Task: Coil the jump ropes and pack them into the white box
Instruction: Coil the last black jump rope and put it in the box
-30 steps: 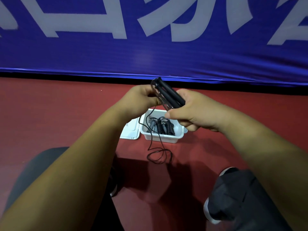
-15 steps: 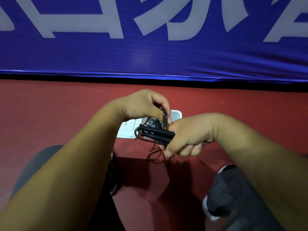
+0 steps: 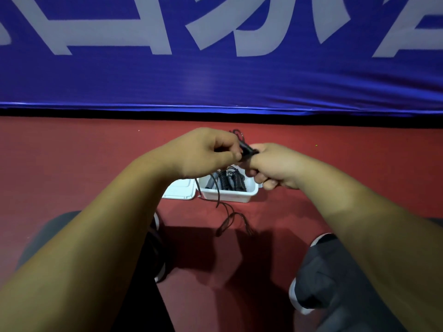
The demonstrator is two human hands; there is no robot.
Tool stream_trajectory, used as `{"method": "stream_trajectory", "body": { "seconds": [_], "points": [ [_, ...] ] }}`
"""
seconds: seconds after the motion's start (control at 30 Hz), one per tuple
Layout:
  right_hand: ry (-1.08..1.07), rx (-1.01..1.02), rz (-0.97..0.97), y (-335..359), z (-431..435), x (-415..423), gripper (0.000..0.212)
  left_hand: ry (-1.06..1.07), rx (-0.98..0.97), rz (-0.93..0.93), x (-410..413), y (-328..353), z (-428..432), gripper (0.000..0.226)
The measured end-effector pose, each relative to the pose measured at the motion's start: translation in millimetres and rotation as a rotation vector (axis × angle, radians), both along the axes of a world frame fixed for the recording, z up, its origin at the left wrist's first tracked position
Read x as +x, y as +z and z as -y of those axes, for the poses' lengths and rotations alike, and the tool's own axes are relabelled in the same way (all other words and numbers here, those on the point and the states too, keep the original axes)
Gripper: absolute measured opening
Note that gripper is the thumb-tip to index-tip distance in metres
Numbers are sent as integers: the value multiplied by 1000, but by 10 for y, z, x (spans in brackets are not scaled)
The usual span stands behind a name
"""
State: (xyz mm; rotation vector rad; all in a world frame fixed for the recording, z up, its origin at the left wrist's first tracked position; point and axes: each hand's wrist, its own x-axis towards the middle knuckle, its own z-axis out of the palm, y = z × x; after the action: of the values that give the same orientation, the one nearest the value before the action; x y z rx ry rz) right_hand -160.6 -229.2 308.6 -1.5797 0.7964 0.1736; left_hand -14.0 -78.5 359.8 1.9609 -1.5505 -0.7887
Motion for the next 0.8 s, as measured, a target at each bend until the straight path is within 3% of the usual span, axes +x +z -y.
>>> {"method": "stream_trajectory", "body": {
  "seconds": [0.17, 0.27, 0.4, 0.5, 0.57, 0.63, 0.7, 0.8],
  "points": [
    [-44, 194, 159, 94, -29, 2, 14, 131, 75, 234, 15, -114, -32, 16],
    [-18, 266, 260, 183, -90, -1, 12, 151, 126, 256, -69, -165, -19, 15],
    [-67, 318, 309, 276, -115, 20, 55, 186, 153, 53, -173, -170, 1, 24],
    [-98, 260, 287, 302, -113, 34, 48, 146, 192, -243, -60, -149, -37, 16],
    [-50, 225, 277, 307, -97, 18, 43, 154, 185, -488, 77, -91, -79, 46],
    [22, 217, 253, 321, -95, -7, 43, 207, 19, -667, 188, -26, -107, 69],
    [97, 211, 221, 333, -112, -33, 47, 166, -172, -599, 252, 27, -104, 68],
    [146, 205, 198, 340, -120, -66, 51, 92, -258, -526, 265, 19, -92, 41]
  ]
}}
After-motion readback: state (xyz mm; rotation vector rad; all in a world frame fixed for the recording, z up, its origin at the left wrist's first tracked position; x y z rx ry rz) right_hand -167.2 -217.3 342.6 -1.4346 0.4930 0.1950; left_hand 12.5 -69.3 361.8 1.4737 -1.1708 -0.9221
